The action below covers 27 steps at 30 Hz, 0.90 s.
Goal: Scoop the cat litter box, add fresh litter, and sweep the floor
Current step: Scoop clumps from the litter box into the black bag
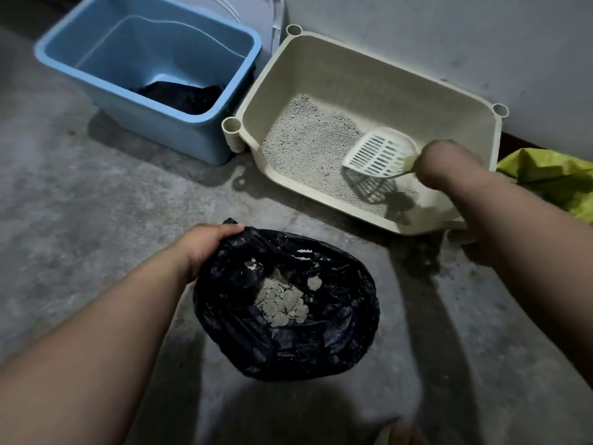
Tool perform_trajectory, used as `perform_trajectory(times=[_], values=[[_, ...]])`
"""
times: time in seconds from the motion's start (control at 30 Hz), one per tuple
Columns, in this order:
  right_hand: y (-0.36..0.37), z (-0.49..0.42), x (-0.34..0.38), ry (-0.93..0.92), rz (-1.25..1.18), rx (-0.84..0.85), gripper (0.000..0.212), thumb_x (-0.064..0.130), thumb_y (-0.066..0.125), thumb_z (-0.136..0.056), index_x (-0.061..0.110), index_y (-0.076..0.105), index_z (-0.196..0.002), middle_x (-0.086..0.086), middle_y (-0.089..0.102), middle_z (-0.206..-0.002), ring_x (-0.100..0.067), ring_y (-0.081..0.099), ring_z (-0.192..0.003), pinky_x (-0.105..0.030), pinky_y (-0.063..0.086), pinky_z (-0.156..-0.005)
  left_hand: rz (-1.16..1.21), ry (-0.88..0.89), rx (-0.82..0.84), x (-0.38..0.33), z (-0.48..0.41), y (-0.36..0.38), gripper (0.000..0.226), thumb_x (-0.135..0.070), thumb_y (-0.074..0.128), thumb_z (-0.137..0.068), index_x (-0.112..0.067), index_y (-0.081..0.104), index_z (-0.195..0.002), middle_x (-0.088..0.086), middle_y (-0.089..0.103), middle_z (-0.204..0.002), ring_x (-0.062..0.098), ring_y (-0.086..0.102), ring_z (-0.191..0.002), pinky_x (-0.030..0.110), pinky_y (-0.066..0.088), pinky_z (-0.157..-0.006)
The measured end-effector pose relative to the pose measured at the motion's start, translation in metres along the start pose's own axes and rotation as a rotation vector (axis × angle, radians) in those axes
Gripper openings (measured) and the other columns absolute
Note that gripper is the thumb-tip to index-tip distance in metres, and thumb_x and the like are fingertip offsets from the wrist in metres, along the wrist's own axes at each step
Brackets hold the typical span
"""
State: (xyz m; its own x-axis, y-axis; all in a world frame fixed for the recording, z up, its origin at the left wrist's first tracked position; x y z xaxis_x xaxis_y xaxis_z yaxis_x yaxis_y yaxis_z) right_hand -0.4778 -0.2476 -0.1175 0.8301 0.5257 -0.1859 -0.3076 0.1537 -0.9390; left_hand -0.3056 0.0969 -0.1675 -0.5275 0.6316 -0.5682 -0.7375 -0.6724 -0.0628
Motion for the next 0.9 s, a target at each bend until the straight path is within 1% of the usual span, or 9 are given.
perform_trajectory(times=[0.17,0.3,0.43,0.53,0.6,0.67,0.73,0.8,0.9], values=[[0.001,-0.017,-0.018,0.117,0.145,0.093,0.029,0.026,0.061,-0.086,0.010,0.063,-0.110,-0.014,0.060,-0.120,-0.033,0.058,-0.110,-0.039,0.046,-0.090,-0.010,-0.012,0.001,0.005,-0.007,-0.001,0.021,-0.028,0.067,-0.083,-0.007,0.070,-0.085,0.007,0.071,-0.061,0.018,0.067,-0.048,0.021,0.054,-0.049],[0.011,-0.027,0.000,0.090,0.033,0.124,0.005,0.011,0.059,-0.085,0.007,0.057,-0.085,-0.013,0.054,-0.086,-0.033,0.057,-0.088,-0.037,0.047,-0.081,-0.016,-0.027,-0.007,0.008,-0.013,-0.002,0.023,-0.027,0.068,-0.082,-0.004,0.070,-0.086,0.009,0.071,-0.062,0.019,0.066,-0.048,0.025,0.057,-0.051],[0.018,-0.041,0.042,0.026,-0.168,0.132,0.008,0.003,0.056,-0.085,0.002,0.058,-0.077,-0.009,0.048,-0.064,-0.028,0.052,-0.069,-0.028,0.039,-0.065,-0.028,-0.012,-0.022,0.010,-0.017,-0.002,0.024,-0.027,0.068,-0.082,-0.004,0.069,-0.089,0.008,0.071,-0.062,0.018,0.067,-0.049,0.024,0.056,-0.050],[0.021,-0.051,0.073,-0.015,-0.303,0.174,0.018,0.010,0.061,-0.088,0.000,0.064,-0.102,-0.010,0.058,-0.075,-0.027,0.056,-0.068,-0.023,0.037,-0.060,-0.006,-0.020,-0.017,0.011,-0.018,-0.001,0.025,-0.027,0.067,-0.083,-0.004,0.069,-0.091,0.008,0.072,-0.064,0.019,0.068,-0.051,0.023,0.056,-0.049],[0.020,-0.051,0.090,-0.035,-0.312,0.172,0.029,0.014,0.066,-0.086,-0.002,0.063,-0.110,-0.012,0.059,-0.080,-0.028,0.055,-0.071,-0.028,0.039,-0.063,-0.006,-0.018,-0.024,0.011,-0.019,-0.002,0.027,-0.028,0.068,-0.083,-0.004,0.069,-0.093,0.010,0.073,-0.070,0.020,0.068,-0.054,0.023,0.056,-0.051],[0.021,-0.052,0.103,-0.075,-0.306,0.154,0.031,0.010,0.054,-0.092,-0.004,0.058,-0.120,-0.022,0.060,-0.107,-0.036,0.057,-0.100,-0.038,0.042,-0.082,-0.011,-0.017,-0.035,0.011,-0.021,-0.002,0.028,-0.030,0.069,-0.082,-0.005,0.068,-0.094,0.012,0.073,-0.076,0.021,0.069,-0.057,0.022,0.057,-0.053],[0.025,-0.053,0.107,-0.090,-0.348,0.138,0.034,0.008,0.046,-0.093,-0.004,0.055,-0.125,-0.023,0.055,-0.126,-0.036,0.050,-0.119,-0.037,0.040,-0.094,-0.002,-0.018,-0.053,0.011,-0.022,-0.001,0.027,-0.031,0.069,-0.081,-0.006,0.068,-0.093,0.012,0.073,-0.076,0.021,0.069,-0.059,0.023,0.057,-0.054],[0.032,-0.053,0.103,-0.096,-0.406,0.130,0.031,0.011,0.055,-0.091,-0.002,0.059,-0.119,-0.020,0.058,-0.123,-0.033,0.054,-0.114,-0.035,0.043,-0.091,0.004,-0.011,-0.055,0.010,-0.025,0.002,0.027,-0.032,0.070,-0.081,-0.008,0.069,-0.092,0.010,0.073,-0.074,0.022,0.069,-0.061,0.024,0.057,-0.059],[0.043,-0.044,0.093,-0.096,-0.648,0.129,0.019,0.016,0.069,-0.084,0.004,0.066,-0.099,-0.008,0.058,-0.099,-0.021,0.053,-0.091,-0.026,0.039,-0.075,0.001,0.011,-0.060,0.008,-0.029,0.005,0.026,-0.032,0.070,-0.080,-0.008,0.069,-0.091,0.010,0.073,-0.075,0.024,0.069,-0.065,0.028,0.057,-0.068]])
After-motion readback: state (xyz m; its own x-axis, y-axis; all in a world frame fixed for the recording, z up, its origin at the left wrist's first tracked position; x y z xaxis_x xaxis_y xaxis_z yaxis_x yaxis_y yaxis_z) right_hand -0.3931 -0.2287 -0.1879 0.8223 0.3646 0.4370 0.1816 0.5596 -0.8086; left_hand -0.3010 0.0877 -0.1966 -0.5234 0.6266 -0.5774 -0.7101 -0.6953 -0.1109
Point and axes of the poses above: each hand's wrist, its own z-axis away from the middle knuckle, its own y-axis out of the palm, x = y × z, the point moved 3 cm from there along -z, towards the middle knuckle
